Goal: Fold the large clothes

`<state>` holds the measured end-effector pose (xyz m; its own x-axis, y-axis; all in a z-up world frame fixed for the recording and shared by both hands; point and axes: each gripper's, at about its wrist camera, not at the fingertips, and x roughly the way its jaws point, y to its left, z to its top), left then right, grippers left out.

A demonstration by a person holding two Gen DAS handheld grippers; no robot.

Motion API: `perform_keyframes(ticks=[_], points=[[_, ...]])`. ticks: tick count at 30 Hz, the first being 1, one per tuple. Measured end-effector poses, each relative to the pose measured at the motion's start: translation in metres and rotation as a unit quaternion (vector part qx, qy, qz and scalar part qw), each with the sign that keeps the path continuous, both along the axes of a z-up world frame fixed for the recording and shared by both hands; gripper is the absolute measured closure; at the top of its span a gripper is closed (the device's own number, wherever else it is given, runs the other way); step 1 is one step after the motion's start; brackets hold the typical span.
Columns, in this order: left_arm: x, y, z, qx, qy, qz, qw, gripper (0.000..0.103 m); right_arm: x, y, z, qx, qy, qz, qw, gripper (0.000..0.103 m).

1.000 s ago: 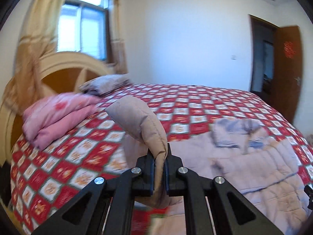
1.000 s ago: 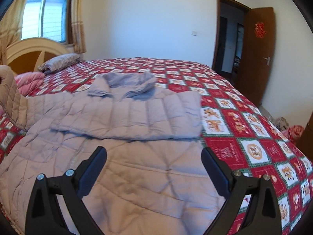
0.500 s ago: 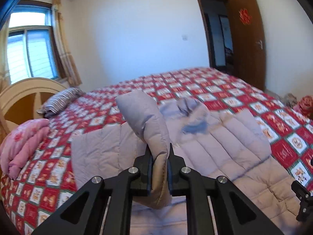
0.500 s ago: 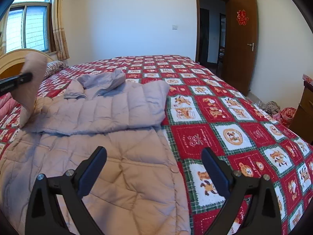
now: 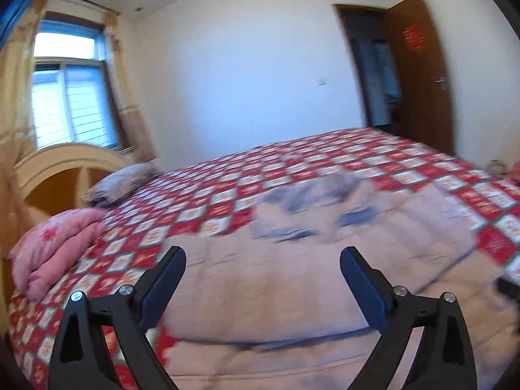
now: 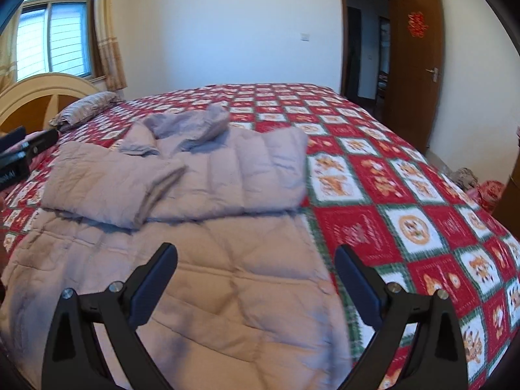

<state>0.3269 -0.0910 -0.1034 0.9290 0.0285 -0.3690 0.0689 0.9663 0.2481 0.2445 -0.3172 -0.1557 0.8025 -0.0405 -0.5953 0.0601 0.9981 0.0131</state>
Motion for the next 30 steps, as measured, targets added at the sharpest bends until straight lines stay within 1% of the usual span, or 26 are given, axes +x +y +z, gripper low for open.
perform_keyframes(ticks=[1, 3, 4, 5, 6, 7, 9, 10, 11, 13, 15, 16, 17, 18, 19, 21, 25, 30], points=[[0.006, 0.013, -0.006, 0.008, 0.007, 0.025, 0.9996, 0.007, 0.003, 0.004, 0.002, 0.001, -0.001, 0.006, 1.000, 0.004], [0.021, 0.043, -0.022, 0.021, 0.033, 0.085, 0.9957, 0.007, 0.011, 0.016, 0.009, 0.012, -0.001, 0.023, 1.000, 0.004], [0.032, 0.064, -0.033, 0.028, 0.055, 0.133, 0.9891, 0.007, 0.018, 0.022, 0.012, 0.026, 0.003, 0.037, 0.999, 0.004], [0.038, 0.079, -0.041, 0.032, 0.070, 0.164, 0.9834, 0.007, 0.025, 0.027, 0.013, 0.040, 0.008, 0.049, 0.998, 0.004], [0.045, 0.098, -0.052, 0.031, 0.088, 0.203, 0.9747, 0.007, 0.035, 0.033, 0.013, 0.054, 0.016, 0.059, 0.997, 0.006], [0.050, 0.114, -0.061, 0.022, 0.103, 0.228, 0.9679, 0.007, 0.043, 0.039, 0.013, 0.063, 0.022, 0.064, 0.996, 0.009], [0.055, 0.135, -0.077, 0.003, 0.124, 0.252, 0.9597, 0.007, 0.066, 0.051, 0.008, 0.084, 0.048, 0.077, 0.992, 0.022], [0.057, 0.145, -0.085, -0.008, 0.136, 0.261, 0.9557, 0.007, 0.074, 0.054, 0.004, 0.092, 0.059, 0.080, 0.991, 0.024], [0.057, 0.150, -0.090, -0.015, 0.145, 0.263, 0.9539, 0.007, 0.084, 0.059, -0.002, 0.099, 0.071, 0.083, 0.989, 0.025], [0.056, 0.156, -0.100, -0.028, 0.156, 0.264, 0.9516, 0.007, 0.101, 0.069, -0.012, 0.093, 0.088, 0.081, 0.989, 0.032], [0.055, 0.157, -0.104, -0.036, 0.159, 0.262, 0.9512, 0.007, 0.111, 0.076, -0.022, 0.093, 0.107, 0.085, 0.986, 0.044], [0.057, 0.156, -0.107, -0.038, 0.161, 0.261, 0.9510, 0.007, 0.117, 0.080, -0.029, 0.095, 0.123, 0.090, 0.984, 0.047], [0.058, 0.156, -0.109, -0.039, 0.163, 0.261, 0.9508, 0.007, 0.119, 0.082, -0.034, 0.096, 0.133, 0.091, 0.982, 0.059], [0.059, 0.158, -0.111, -0.042, 0.166, 0.259, 0.9506, 0.007, 0.119, 0.085, -0.038, 0.097, 0.139, 0.095, 0.981, 0.078], [0.059, 0.159, -0.111, -0.045, 0.167, 0.258, 0.9506, 0.007, 0.116, 0.087, -0.039, 0.095, 0.139, 0.102, 0.980, 0.087], [0.060, 0.164, -0.113, -0.058, 0.173, 0.256, 0.9494, 0.007, 0.102, 0.092, -0.035, 0.071, 0.121, 0.107, 0.984, 0.091], [0.061, 0.171, -0.116, -0.080, 0.182, 0.256, 0.9460, 0.007, 0.079, 0.083, -0.023, 0.054, 0.097, 0.108, 0.988, 0.093], [0.060, 0.169, -0.115, -0.078, 0.184, 0.252, 0.9469, 0.007, 0.061, 0.057, -0.020, 0.055, 0.099, 0.090, 0.989, 0.093]])
